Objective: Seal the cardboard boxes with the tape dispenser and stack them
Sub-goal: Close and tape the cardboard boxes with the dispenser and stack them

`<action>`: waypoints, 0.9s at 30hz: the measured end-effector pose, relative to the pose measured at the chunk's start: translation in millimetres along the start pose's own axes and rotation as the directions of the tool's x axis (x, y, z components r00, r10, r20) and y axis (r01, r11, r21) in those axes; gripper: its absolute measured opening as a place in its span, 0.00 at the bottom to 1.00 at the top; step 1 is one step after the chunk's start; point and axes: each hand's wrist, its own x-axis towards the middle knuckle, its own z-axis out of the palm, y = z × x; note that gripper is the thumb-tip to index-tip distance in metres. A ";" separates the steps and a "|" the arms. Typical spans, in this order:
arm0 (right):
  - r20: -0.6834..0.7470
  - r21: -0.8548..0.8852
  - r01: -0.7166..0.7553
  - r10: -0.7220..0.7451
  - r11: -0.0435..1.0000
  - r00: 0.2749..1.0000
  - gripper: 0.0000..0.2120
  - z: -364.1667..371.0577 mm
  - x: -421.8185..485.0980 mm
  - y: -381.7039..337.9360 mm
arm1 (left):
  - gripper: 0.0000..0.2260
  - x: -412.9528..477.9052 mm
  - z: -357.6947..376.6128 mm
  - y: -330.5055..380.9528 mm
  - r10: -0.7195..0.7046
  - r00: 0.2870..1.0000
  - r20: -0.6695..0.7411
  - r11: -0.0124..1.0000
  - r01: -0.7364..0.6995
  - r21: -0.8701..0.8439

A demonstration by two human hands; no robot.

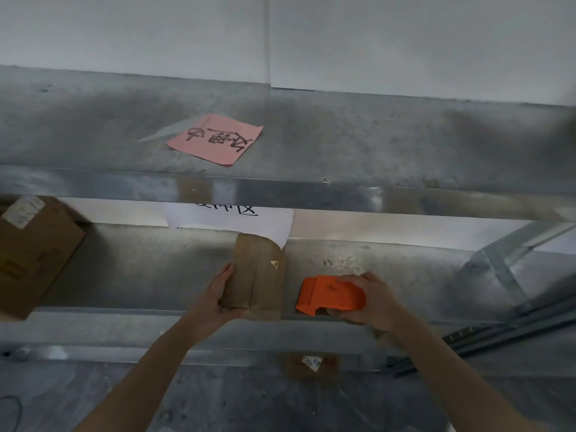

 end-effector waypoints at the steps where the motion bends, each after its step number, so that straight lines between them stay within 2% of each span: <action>1: -0.001 0.012 -0.008 0.008 1.000 1.000 0.41 0.3 -2.6 -0.6 | 0.45 -0.1 0.4 0.2 -0.003 1.000 -0.002 1.000 0.003 -0.010; 5: -0.020 0.033 -0.021 0.022 0.999 1.000 0.44 0.9 -9.6 -1.0 | 0.45 0.7 3.1 4.7 -0.060 0.998 0.037 0.997 0.061 -0.038; 11: -0.046 0.030 -0.028 0.029 0.999 0.999 0.33 9.3 -20.9 -1.5 | 0.47 -1.0 -3.1 5.2 -0.036 0.998 0.046 0.998 0.034 0.046; 15: -0.076 0.058 -0.055 0.060 0.997 0.995 0.32 20.0 -33.1 -5.3 | 0.47 0.4 -4.2 3.8 -0.010 0.999 0.046 0.986 0.002 0.168; 22: -0.090 0.064 -0.108 0.114 0.992 0.989 0.33 31.1 -48.0 -10.6 | 0.47 3.5 -4.9 -3.5 -0.025 0.998 0.058 0.986 0.015 0.166; 27: -0.211 0.043 -0.145 0.151 0.988 0.966 0.40 23.3 -73.0 2.3 | 0.47 5.7 -3.2 -4.1 -0.008 0.998 0.058 0.994 0.002 0.112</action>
